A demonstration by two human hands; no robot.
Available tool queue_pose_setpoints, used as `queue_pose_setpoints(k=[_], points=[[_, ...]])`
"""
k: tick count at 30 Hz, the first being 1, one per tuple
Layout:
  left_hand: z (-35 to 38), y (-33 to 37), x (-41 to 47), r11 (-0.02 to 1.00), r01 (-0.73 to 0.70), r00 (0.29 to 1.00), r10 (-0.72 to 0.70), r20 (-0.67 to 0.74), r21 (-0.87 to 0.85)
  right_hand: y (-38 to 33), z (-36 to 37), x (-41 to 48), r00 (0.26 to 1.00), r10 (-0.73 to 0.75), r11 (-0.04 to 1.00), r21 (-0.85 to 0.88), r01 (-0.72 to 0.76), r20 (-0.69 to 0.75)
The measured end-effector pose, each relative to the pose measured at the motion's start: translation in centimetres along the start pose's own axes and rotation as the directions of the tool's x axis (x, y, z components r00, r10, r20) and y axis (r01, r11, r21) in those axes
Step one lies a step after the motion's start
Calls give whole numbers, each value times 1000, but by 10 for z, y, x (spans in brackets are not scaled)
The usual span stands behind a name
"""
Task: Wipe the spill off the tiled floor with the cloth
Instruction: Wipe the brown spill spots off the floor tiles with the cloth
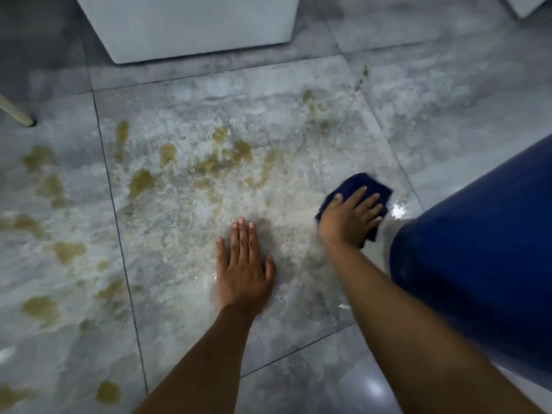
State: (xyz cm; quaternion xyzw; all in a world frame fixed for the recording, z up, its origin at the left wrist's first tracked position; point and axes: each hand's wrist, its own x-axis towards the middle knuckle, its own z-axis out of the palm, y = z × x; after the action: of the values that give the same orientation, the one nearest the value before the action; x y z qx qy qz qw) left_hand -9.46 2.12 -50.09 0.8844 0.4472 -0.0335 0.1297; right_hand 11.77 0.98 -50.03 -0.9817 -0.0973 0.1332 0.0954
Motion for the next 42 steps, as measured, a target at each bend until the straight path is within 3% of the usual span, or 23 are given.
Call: queue_pose_setpoints(k=[4, 7, 9, 12, 14, 16, 18, 19, 21, 24, 26, 28, 32, 34, 38, 40, 42], points=[[-8, 11, 14, 996, -28, 996, 21, -85, -82, -7, -26, 42, 967, -251, 958, -128, 256, 52], [-24, -2, 49, 993, 65, 983, -80, -164, -94, 0, -66, 102, 998, -56, 997, -60, 54, -41], [-29, -24, 56, 985, 148, 973, -161, -165, -90, 11, -59, 87, 995, 22, 1000, -1, -22, -101], [-30, -42, 40, 982, 179, 975, -186, -125, -67, 20, -17, -12, 970, -177, 984, -36, 173, -168], [-32, -51, 28, 982, 175, 976, -182, -123, -64, 17, 5, -91, 883, -460, 886, -108, 450, -94], [-35, -59, 25, 980, 193, 974, -197, -114, -49, -4, 15, -128, 703, -710, 695, -120, 709, 40], [-38, -61, 31, 978, 202, 971, -207, -119, -56, -41, 16, -111, 555, -830, 547, -110, 830, 57], [-40, -61, 36, 977, 202, 969, -210, -127, -72, -61, 13, -91, 522, -850, 512, -124, 850, 69], [-37, -56, 42, 976, 198, 970, -209, -123, -94, -83, 10, -45, 563, -822, 543, -176, 821, 89], [-29, -52, 29, 978, 177, 980, -186, -75, -107, -52, 9, -21, 742, -665, 722, -182, 667, 84], [-26, -58, 22, 979, 171, 980, -180, -82, -111, -23, 14, -50, 765, -643, 750, -177, 638, 30], [-26, -64, 22, 978, 175, 977, -186, -102, -109, -12, 20, -92, 675, -736, 656, -187, 731, 57], [-28, -67, 27, 975, 204, 964, -215, -155, -86, -73, 26, -116, 384, -895, 373, -92, 923, 228], [-30, -63, 33, 975, 196, 963, -211, -165, -100, -119, 22, -83, 327, -911, 307, -114, 945, 252], [-28, -55, 36, 976, 169, 976, -185, -113, -138, -142, 8, -5, 615, -754, 587, -184, 788, 231], [-23, -58, 28, 979, 178, 978, -187, -91, -102, -110, 9, -5, 691, -690, 665, -189, 722, 214], [-19, -64, 22, 981, 182, 979, -188, -84, -72, -77, 19, -36, 711, -672, 689, -179, 702, 207]])
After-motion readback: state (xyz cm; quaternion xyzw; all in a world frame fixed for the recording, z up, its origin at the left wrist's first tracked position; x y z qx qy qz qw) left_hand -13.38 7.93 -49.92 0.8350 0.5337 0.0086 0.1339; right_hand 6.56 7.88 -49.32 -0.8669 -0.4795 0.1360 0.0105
